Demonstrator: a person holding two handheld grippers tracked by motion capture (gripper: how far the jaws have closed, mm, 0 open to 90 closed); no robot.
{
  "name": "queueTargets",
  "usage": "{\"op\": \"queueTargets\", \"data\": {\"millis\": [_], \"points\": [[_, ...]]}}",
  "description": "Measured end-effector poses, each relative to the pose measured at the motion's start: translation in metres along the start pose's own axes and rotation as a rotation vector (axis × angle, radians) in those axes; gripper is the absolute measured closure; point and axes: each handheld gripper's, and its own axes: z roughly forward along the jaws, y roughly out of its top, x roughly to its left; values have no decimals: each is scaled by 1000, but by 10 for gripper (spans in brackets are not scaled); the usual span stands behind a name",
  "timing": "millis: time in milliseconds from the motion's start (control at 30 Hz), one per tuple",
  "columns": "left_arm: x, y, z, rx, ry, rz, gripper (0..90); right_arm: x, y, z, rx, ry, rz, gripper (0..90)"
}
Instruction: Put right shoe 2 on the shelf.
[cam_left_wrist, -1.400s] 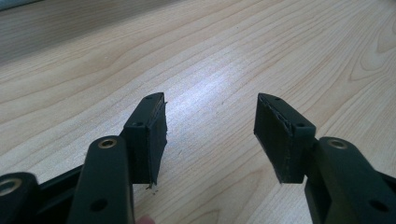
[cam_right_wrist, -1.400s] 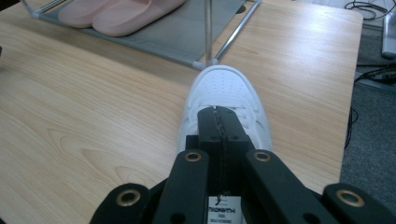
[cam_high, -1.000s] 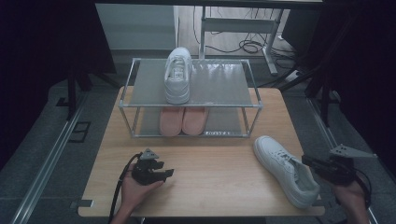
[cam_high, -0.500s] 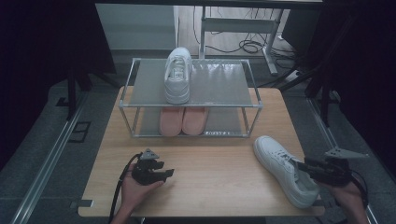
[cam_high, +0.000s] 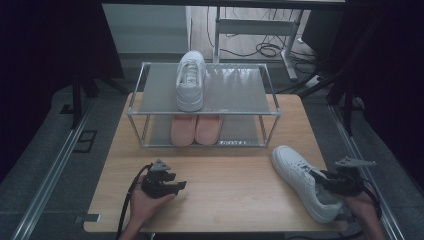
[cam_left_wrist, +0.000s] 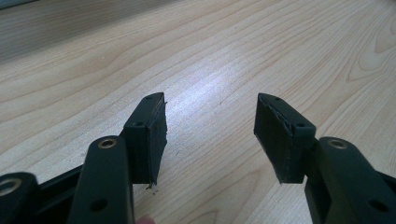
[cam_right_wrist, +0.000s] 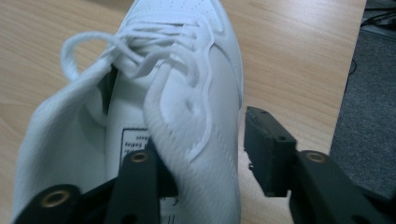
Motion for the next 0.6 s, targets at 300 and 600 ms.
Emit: {"op": "queueTargets", "data": {"millis": [300,600], "points": [[0,0,0,-1,-1,0,441,1,1,2,2,-29,-2,773],[0,0,0,1,0,-1,441,2,-1,0,-41,-26,22,806]]}}
